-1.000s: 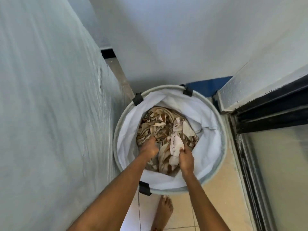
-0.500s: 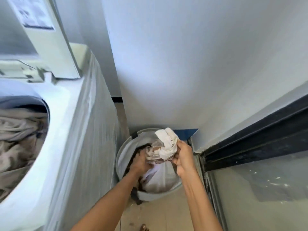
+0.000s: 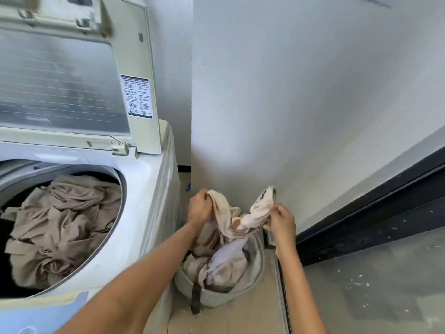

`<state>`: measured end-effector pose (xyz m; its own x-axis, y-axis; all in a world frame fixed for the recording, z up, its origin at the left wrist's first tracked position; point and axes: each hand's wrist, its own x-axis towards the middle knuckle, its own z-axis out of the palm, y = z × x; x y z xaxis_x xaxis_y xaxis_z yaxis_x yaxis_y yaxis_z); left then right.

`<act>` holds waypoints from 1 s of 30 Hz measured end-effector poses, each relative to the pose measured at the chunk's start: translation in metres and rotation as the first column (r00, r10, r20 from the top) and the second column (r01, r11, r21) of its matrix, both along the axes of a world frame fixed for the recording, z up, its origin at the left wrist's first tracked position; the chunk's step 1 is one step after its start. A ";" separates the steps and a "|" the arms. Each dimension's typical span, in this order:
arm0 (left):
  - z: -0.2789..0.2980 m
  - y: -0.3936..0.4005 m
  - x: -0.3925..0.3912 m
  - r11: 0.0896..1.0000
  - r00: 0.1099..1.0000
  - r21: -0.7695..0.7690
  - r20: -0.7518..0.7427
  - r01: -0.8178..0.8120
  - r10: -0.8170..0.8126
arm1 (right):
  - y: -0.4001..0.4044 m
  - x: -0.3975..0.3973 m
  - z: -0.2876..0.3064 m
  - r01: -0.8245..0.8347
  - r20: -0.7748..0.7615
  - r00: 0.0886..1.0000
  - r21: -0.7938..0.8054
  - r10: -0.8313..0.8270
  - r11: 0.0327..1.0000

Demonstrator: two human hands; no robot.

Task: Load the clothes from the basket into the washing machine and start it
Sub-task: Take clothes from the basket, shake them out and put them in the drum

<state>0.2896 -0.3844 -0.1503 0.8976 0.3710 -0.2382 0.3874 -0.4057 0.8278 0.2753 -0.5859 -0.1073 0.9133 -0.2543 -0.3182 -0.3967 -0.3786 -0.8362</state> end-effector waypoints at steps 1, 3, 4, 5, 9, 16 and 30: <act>0.011 0.000 0.005 1.000 0.999 0.000 0.022 -0.031 0.031 | 0.002 -0.006 -0.009 -0.028 -0.029 0.999 -0.035 0.027 0.999; 0.035 0.000 0.011 0.998 0.996 0.000 0.061 -0.064 0.064 | 0.012 -0.021 -0.015 -0.113 -0.080 0.991 -0.092 0.106 0.989; 0.048 -0.001 0.013 0.997 0.994 -0.001 0.079 -0.072 0.072 | 0.017 -0.028 -0.012 -0.169 -0.101 0.983 -0.130 0.156 0.977; 0.061 -0.001 0.016 0.997 0.992 0.002 0.100 -0.077 0.077 | 0.021 -0.033 -0.009 -0.220 -0.117 0.973 -0.176 0.201 0.960; 0.133 -0.003 0.030 0.998 0.970 0.016 0.235 -0.061 0.056 | 0.035 -0.035 0.031 -0.296 -0.057 0.955 -0.272 0.292 0.916; 0.310 -0.014 0.049 0.992 0.828 -0.079 0.547 -0.094 0.122 | 0.056 0.001 0.157 -0.366 0.161 0.874 -0.402 0.459 0.839; 0.407 0.059 0.044 0.944 0.862 0.283 0.506 -0.168 0.002 | 0.026 0.024 0.271 0.018 0.373 0.846 -0.735 0.381 0.678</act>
